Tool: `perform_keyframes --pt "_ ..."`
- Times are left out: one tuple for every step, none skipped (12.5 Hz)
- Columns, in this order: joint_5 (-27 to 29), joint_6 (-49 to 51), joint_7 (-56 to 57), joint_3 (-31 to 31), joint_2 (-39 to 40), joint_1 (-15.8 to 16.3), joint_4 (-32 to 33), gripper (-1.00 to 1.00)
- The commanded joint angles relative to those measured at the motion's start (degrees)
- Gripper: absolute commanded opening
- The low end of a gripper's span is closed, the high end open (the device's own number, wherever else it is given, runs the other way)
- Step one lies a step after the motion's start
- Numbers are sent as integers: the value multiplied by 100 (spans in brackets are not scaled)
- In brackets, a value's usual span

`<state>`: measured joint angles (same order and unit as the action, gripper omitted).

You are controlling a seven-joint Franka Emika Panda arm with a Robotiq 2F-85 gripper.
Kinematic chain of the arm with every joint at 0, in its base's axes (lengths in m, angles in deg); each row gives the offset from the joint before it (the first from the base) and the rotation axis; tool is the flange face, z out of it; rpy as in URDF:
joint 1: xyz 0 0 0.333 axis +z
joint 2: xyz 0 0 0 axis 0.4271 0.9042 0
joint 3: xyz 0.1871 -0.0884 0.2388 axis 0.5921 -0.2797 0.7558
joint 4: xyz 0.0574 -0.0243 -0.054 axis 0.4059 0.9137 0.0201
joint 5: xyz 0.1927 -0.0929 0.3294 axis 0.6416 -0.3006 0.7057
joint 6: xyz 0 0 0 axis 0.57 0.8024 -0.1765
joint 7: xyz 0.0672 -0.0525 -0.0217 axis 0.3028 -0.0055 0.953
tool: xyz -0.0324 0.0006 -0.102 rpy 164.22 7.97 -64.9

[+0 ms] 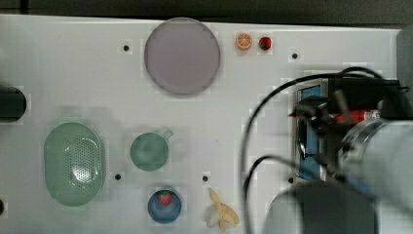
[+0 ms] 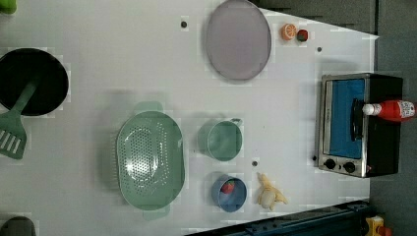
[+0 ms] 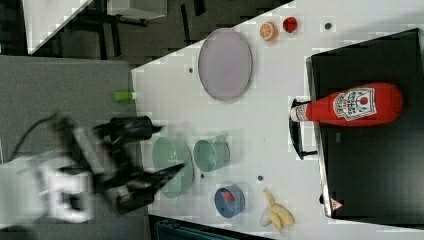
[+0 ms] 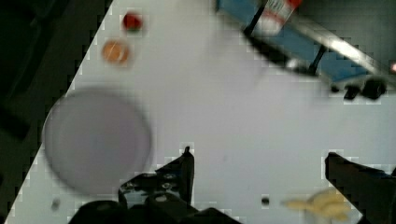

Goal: Pick Ketchup from oven and place it on table.

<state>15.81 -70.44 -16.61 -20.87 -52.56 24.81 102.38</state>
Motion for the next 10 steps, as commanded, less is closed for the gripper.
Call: perform_keyframes --pt "-31 -495 -220 -673 461 -171 149 100" --pt "-31 -768 -220 -850 669 -175 119 100" --pt "-31 -1027 -220 -999 890 -178 77 100" --pt "-31 -1235 -220 -1122 1104 -180 28 100" --pt "-31 -1394 -220 -1229 1325 -182 -34 100" --pt "-22 -1499 -220 -1336 1551 -185 -111 100" --pt "-3 -1591 -220 -1441 1780 -190 -201 100" --pt "52 -1706 -220 -1549 1999 -200 -291 100" --pt "184 -1846 -220 -1648 2217 -228 -377 100" --pt "387 -1974 -220 -1726 2422 -264 -455 100"
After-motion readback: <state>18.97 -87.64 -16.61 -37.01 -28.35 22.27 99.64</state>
